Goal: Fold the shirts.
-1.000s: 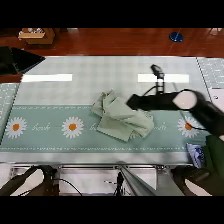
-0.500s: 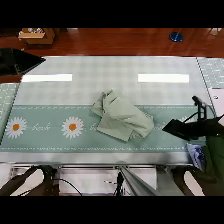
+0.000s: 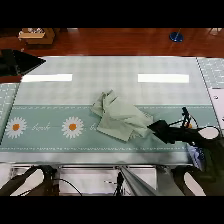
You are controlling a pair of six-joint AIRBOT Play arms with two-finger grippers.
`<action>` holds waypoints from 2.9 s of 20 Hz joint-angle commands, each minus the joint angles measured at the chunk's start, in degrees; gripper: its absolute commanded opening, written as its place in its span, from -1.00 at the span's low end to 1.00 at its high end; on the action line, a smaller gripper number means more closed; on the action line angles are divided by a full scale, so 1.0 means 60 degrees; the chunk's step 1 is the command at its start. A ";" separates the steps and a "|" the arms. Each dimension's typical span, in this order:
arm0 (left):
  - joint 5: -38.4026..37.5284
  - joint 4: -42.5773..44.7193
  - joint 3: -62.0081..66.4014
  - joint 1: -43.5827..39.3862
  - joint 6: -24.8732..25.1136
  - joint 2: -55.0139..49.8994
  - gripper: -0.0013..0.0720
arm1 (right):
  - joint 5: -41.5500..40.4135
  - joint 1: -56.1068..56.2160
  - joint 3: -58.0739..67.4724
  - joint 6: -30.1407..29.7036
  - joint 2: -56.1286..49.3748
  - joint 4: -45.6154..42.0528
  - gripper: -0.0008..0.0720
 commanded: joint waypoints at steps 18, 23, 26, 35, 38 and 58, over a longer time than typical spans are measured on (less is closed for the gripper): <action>0.0007 0.0015 -0.0007 0.0004 0.0000 -0.0007 -0.80 | 0.6076 -0.2998 1.0273 0.1712 0.0503 -0.1082 -0.90; -0.0026 0.0015 -0.0004 0.0004 0.0004 -0.0007 -0.80 | 0.9344 -0.6608 1.2604 0.1413 -0.0153 -0.2397 -0.91; -0.0062 0.0011 -0.0004 0.0004 0.0004 -0.0004 -0.80 | 0.9347 -0.8109 1.2604 0.1494 -0.0222 -0.3009 -0.91; 0.0860 0.0007 -0.0004 0.0007 0.0157 -0.0004 -0.80 | 0.9384 -0.8546 1.1347 0.0641 0.0171 -0.9147 -0.91; 0.1592 0.0011 -0.0004 0.0029 0.0262 -0.0004 -0.80 | 0.9380 -0.8546 0.9570 0.0597 0.0703 -1.0663 -0.91; 0.2710 0.0426 -0.0004 0.2135 0.0878 -0.0007 -0.70 | 0.6419 -1.0936 0.3854 0.0674 0.2025 -1.7263 0.55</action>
